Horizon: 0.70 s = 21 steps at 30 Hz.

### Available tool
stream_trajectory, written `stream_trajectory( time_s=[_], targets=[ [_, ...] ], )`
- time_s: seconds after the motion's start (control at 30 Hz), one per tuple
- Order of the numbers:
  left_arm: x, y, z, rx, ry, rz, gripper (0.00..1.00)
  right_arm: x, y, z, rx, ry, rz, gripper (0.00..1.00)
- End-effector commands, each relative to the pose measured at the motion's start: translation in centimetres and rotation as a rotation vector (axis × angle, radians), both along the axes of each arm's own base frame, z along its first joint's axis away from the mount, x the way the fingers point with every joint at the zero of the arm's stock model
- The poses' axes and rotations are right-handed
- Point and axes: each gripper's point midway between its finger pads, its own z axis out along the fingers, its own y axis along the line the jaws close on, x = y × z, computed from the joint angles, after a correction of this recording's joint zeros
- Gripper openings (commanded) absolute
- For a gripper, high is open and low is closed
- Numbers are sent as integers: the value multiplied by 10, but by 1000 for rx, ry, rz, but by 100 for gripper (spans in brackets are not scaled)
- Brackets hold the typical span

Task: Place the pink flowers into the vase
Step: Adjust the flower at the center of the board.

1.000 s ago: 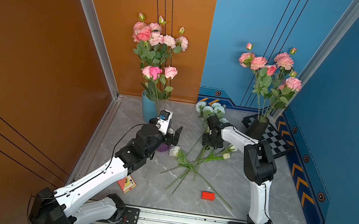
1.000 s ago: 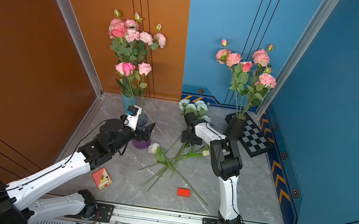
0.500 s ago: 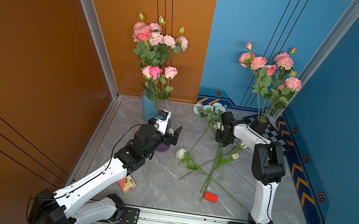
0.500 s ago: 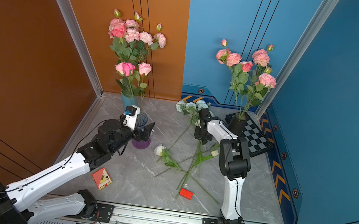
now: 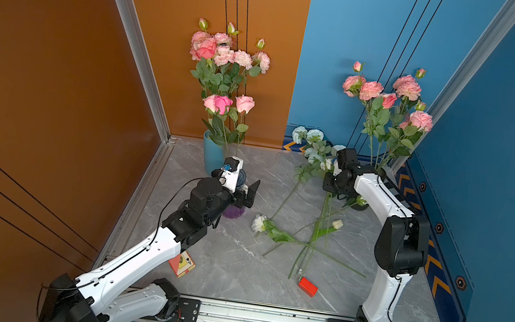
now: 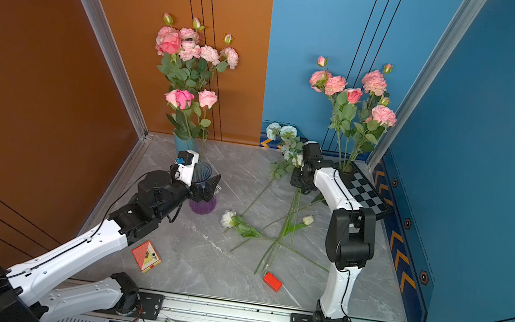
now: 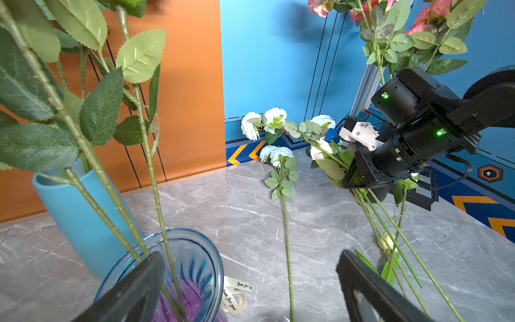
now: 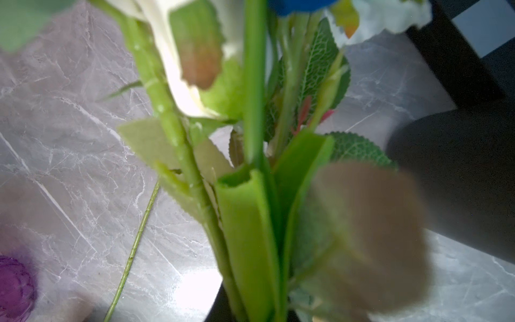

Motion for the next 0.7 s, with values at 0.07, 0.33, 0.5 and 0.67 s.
stream_trajectory(
  time_s=[0.07, 0.33, 0.5, 0.67],
  targets=[
    [0, 3, 3, -18, -8, -4, 99, -10, 43, -20, 22, 58, 135, 14],
    [1, 8, 4, -20, -13, 11, 98, -20, 114, -56, 57, 116, 281, 18],
    [1, 11, 7, -19, -22, 21, 99, -16, 121, -54, 78, 114, 287, 23],
    [1, 13, 9, -22, -26, 25, 98, -11, 106, -35, 97, 82, 258, 39]
  ],
)
